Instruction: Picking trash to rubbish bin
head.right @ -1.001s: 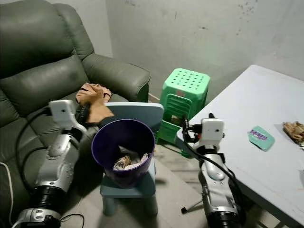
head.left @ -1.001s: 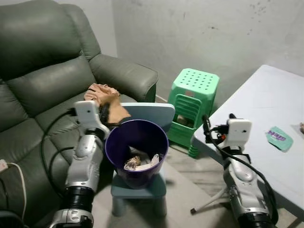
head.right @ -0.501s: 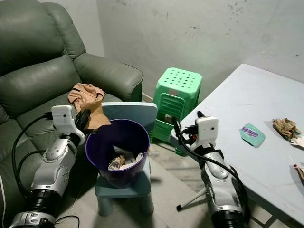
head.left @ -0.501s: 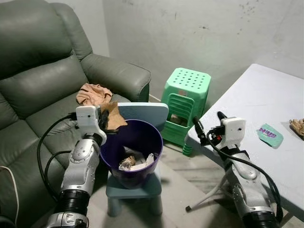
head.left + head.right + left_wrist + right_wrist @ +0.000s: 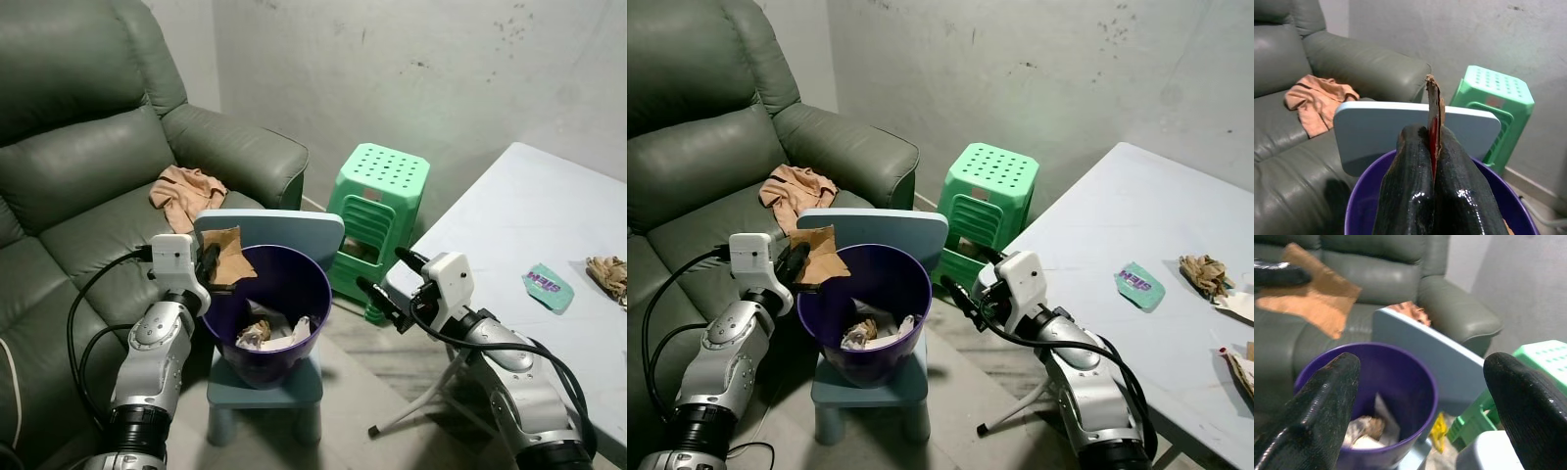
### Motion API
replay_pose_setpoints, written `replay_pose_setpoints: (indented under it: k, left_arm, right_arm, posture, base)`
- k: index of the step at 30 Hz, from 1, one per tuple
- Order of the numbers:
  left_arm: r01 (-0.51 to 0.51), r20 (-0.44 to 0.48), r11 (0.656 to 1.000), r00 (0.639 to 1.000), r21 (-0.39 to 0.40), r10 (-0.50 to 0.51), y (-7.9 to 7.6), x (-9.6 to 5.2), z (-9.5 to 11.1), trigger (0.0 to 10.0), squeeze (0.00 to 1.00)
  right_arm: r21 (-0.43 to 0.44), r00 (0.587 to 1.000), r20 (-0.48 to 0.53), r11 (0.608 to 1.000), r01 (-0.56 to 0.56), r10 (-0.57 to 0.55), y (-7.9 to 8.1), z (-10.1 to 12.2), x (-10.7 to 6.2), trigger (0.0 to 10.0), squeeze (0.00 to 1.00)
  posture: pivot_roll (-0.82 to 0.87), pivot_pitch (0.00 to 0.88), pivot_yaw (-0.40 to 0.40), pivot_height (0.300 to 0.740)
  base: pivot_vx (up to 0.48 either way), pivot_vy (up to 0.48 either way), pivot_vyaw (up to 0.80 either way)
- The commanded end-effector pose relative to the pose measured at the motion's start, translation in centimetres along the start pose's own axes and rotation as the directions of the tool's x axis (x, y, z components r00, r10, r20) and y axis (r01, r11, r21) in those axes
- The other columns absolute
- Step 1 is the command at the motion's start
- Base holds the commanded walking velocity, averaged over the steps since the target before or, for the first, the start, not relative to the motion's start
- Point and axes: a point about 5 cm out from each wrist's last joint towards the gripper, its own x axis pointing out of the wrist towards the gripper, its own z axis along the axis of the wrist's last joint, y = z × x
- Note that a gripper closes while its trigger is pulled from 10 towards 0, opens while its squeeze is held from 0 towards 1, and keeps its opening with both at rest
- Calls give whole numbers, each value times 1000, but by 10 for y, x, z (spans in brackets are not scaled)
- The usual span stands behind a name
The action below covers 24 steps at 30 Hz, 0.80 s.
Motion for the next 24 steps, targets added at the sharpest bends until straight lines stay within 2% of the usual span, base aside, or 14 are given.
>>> replay_pose_setpoints:
  k: [1, 7, 11, 19, 21, 24]
  left_arm:
    - [16, -11, 1000, 1000, 11, -16, -1, 3, 0, 10000, 0]
    - [20, -35, 999, 999, 26, -19, 7, 8, -1, 10000, 0]
    - [35, -74, 999, 997, 30, -32, 11, 9, -8, 10000, 0]
    - [105, -97, 992, 990, 66, -98, 8, 15, -8, 10000, 0]
    - [132, -100, 988, 987, 83, -124, 6, 19, -5, 10000, 0]
    - [154, -98, 984, 985, 90, -145, 3, 26, 0, 10000, 0]
  right_arm:
    - [-13, 1000, -6, 1000, -24, 24, 0, 3, -2, 10000, 0]
    - [-15, 998, -38, 998, -55, 54, -1, 2, -8, 10000, 0]
    - [-10, 996, -53, 997, -70, 70, 0, 4, -17, 10000, 0]
    - [16, 994, -48, 995, -98, 99, 9, 14, -33, 10000, 0]
    - [27, 994, -42, 995, -99, 100, 12, 21, -42, 10000, 0]
    - [46, 994, -38, 994, -96, 98, 15, 26, -47, 10000, 0]
  posture:
    - [68, 0, -118, 740]
    - [68, 25, -144, 740]
    - [42, 88, -166, 740]
    - [-16, 174, -182, 740]
    - [-41, 205, -188, 740]
    - [-55, 218, -191, 740]
  base:
    - [0, 0, 0]
    - [0, 0, 0]
    - [0, 0, 0]
    - [0, 0, 0]
    - [0, 0, 0]
    - [0, 0, 0]
